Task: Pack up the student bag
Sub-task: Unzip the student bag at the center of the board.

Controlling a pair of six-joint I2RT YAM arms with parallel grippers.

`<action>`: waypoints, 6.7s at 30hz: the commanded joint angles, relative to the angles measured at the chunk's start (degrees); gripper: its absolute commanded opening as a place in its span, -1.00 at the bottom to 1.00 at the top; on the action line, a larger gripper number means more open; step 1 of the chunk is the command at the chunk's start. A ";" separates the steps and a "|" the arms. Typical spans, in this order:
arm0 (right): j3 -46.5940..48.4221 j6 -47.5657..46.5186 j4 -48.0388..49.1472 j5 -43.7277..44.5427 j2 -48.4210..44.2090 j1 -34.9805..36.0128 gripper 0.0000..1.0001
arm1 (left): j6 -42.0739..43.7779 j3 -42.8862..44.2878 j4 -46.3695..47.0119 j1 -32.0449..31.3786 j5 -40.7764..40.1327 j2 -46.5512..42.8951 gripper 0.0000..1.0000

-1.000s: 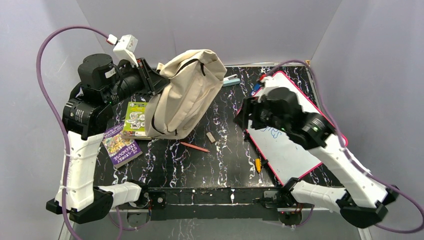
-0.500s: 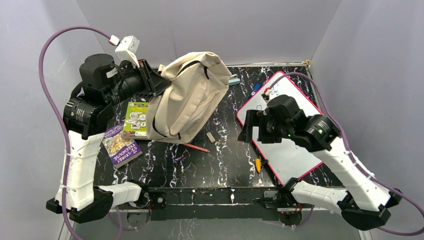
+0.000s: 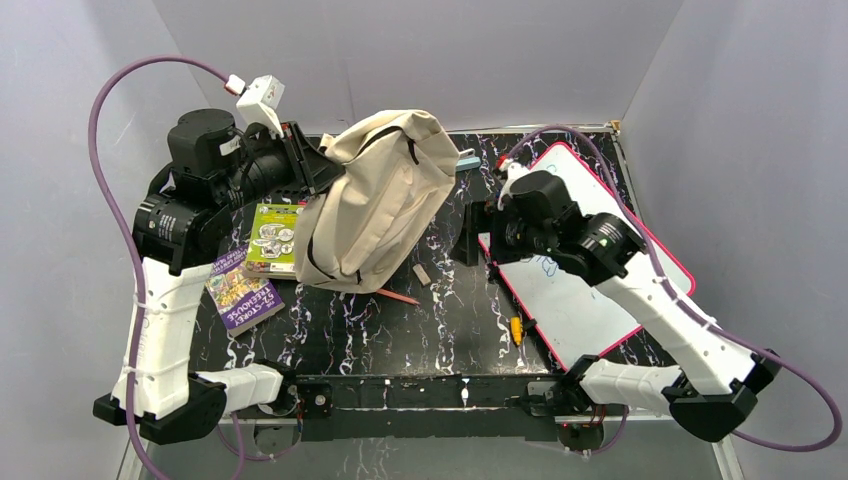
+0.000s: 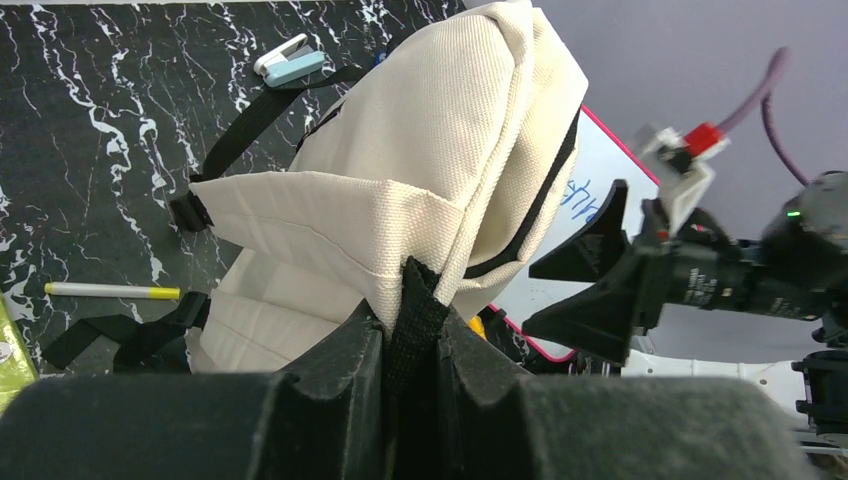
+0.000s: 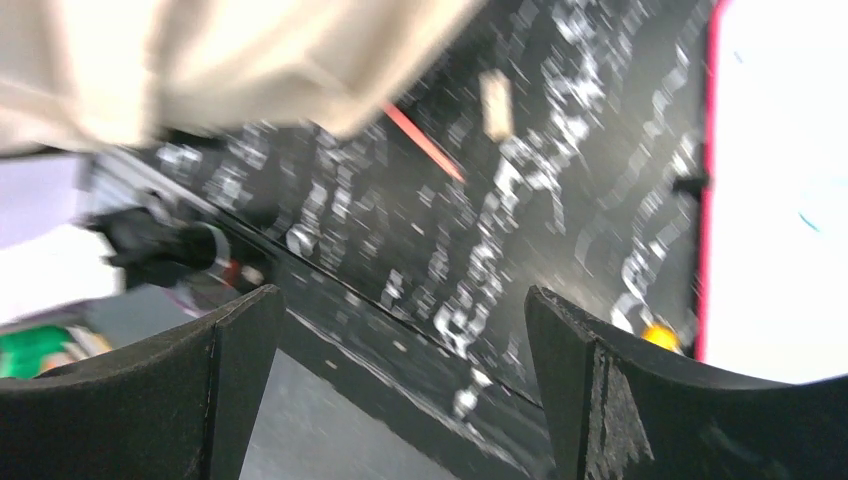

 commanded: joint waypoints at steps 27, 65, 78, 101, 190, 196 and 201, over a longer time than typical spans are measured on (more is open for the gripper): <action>-14.72 32.73 67.75 -15.31 2.31 -11.03 0.55 | -3.69 -1.06 10.82 -0.04 8.41 -4.06 -1.00; -14.03 32.04 78.78 -27.47 6.59 -14.21 0.05 | -7.22 -10.00 16.47 -0.06 14.07 -10.91 -1.00; -16.92 24.20 64.19 -21.50 1.08 -14.31 0.43 | -6.11 -9.37 16.80 -0.06 12.86 -10.37 -1.00; -14.79 25.59 71.20 -25.21 4.06 -15.59 0.35 | -6.42 -10.52 17.13 -0.04 15.77 -10.60 -1.00; -2.49 17.56 71.46 -35.09 5.85 -15.55 -1.00 | -8.45 -15.70 19.91 -0.02 8.82 -5.61 -1.00; 6.97 14.93 67.47 -35.75 11.56 -15.58 -1.00 | -6.08 -9.69 19.70 -0.06 5.77 -1.43 -1.00; 14.69 14.41 66.71 -37.05 17.22 -15.61 -1.00 | -2.74 -3.65 20.90 -0.05 3.99 3.46 -1.00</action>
